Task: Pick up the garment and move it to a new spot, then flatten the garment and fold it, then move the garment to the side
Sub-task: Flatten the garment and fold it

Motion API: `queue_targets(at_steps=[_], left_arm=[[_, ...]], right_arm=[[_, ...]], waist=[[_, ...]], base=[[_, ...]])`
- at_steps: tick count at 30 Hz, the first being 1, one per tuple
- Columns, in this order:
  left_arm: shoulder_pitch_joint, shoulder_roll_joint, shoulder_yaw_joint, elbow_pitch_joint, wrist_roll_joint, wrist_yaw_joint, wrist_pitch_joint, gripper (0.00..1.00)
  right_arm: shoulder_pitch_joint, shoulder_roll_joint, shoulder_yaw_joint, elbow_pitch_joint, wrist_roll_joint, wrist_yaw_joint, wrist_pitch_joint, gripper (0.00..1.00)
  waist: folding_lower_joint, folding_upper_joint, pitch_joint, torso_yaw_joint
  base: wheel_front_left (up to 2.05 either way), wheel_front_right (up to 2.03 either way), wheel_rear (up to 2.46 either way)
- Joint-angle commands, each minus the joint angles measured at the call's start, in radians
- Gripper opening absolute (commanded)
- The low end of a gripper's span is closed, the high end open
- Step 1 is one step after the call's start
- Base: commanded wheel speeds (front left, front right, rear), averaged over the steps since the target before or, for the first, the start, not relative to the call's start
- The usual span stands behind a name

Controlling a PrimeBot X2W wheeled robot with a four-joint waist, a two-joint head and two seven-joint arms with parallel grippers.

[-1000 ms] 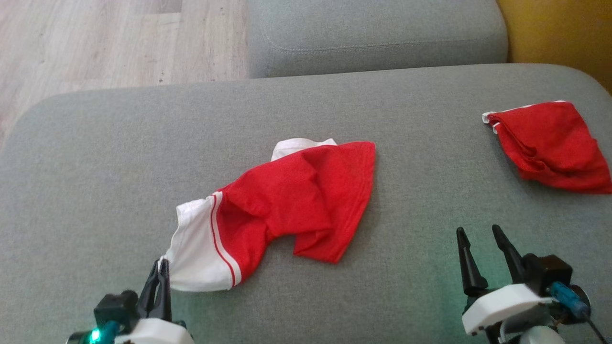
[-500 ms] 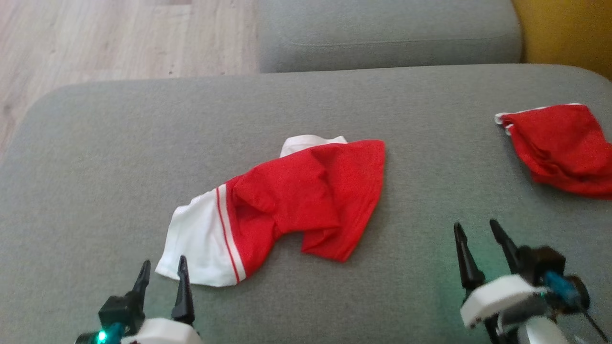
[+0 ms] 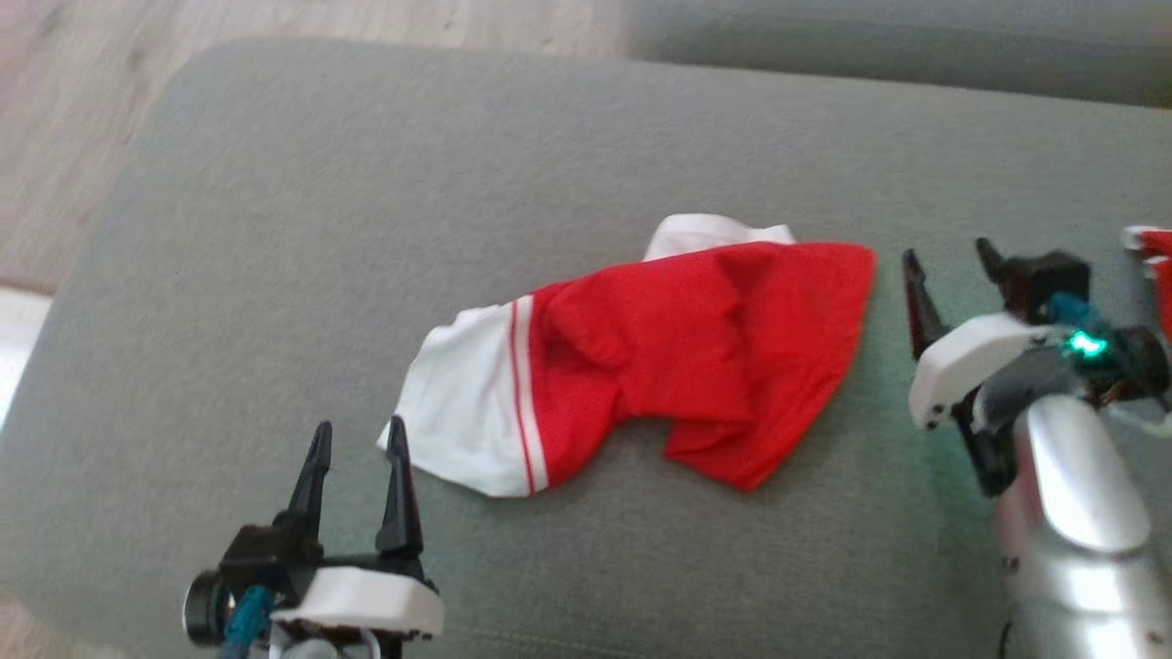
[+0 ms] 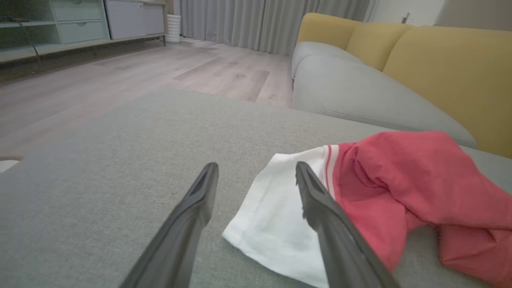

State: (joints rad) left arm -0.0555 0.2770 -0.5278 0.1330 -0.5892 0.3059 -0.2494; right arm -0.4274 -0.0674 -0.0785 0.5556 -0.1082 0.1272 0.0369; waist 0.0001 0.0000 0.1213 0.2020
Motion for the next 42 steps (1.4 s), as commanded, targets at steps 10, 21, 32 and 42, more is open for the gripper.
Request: queue_targets(at_steps=[10, 21, 32, 42], left_arm=[[-0.069, -0.048, 0.08, -0.043, 0.067, -0.043, -0.012, 1.0], [-0.049, -0.07, 0.112, -0.016, 0.106, -0.068, -0.012, 1.0], [-0.037, -0.055, 0.119, 0.002, 0.116, -0.08, -0.012, 1.0], [-0.015, -0.037, 0.131, -0.016, 0.112, -0.06, -0.008, 1.0]], right_arm=[[-0.207, -0.069, -0.033, 0.231, -0.047, 0.003, 0.027, 1.0], [-0.257, -0.058, -0.006, 0.395, -0.023, 0.003, 0.01, 0.0], [-0.395, -0.102, -0.021, 0.371, -0.075, 0.003, -0.136, 0.0], [-0.515, -0.094, 0.01, 0.349, -0.098, 0.003, -0.234, 0.0]], waist=[[-0.0001, 0.0, 0.137, 0.149], [-0.0001, 0.0, 0.103, 0.14], [-0.0001, 0.0, 0.047, 0.118], [-0.0001, 0.0, 0.014, 0.068]], base=[[0.0, 0.0, 0.0], [0.0, 0.0, 0.0], [0.0, 0.0, 0.0], [0.0, 0.0, 0.0]])
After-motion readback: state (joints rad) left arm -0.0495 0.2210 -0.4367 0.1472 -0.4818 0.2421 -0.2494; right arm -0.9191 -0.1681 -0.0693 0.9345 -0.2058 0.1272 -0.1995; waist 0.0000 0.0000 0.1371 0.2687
